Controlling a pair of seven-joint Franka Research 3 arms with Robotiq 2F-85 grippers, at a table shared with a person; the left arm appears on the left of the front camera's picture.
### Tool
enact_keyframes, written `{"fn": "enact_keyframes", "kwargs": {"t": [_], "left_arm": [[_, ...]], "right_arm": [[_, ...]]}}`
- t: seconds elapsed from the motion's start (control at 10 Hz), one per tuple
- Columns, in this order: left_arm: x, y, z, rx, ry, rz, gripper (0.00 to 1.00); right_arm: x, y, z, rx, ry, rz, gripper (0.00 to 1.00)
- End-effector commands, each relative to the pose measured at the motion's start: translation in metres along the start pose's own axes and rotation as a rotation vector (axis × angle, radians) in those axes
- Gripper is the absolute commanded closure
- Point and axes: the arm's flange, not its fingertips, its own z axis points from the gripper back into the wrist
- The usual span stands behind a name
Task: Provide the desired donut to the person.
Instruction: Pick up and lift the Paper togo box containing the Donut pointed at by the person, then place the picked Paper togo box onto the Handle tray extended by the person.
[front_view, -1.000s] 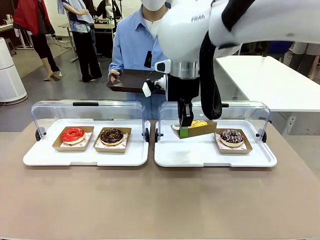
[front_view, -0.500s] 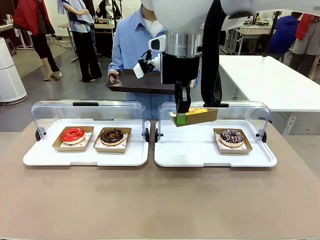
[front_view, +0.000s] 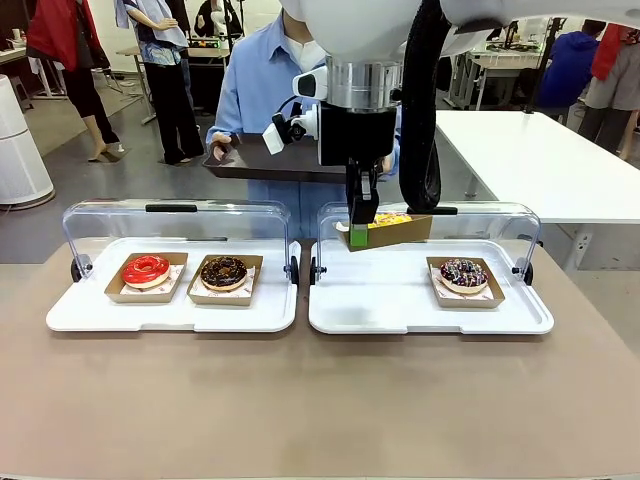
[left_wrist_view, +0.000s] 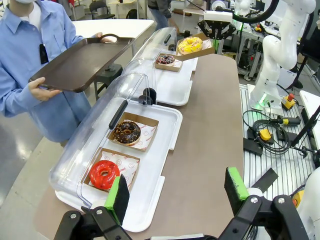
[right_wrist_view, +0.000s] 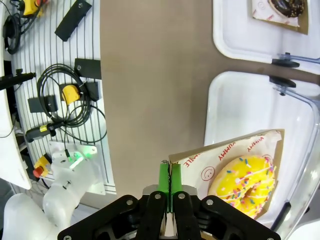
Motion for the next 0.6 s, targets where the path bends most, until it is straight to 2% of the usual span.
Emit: {"fn": "enact_keyframes", "kwargs": {"t": [0.0,0.5], "left_arm": [[-0.0001,-0.0008,0.0017,-0.003,-0.005,-0.007,0.0],[-0.0001,-0.0008,0.0017,-0.003,-0.005,-0.007,0.0]], "right_arm": [[-0.0008,0.0012,0.0,-0.001,0.001,-0.004,1.0],[-0.0008,0.0012,0.0,-0.001,0.001,-0.004,1.0]]}}
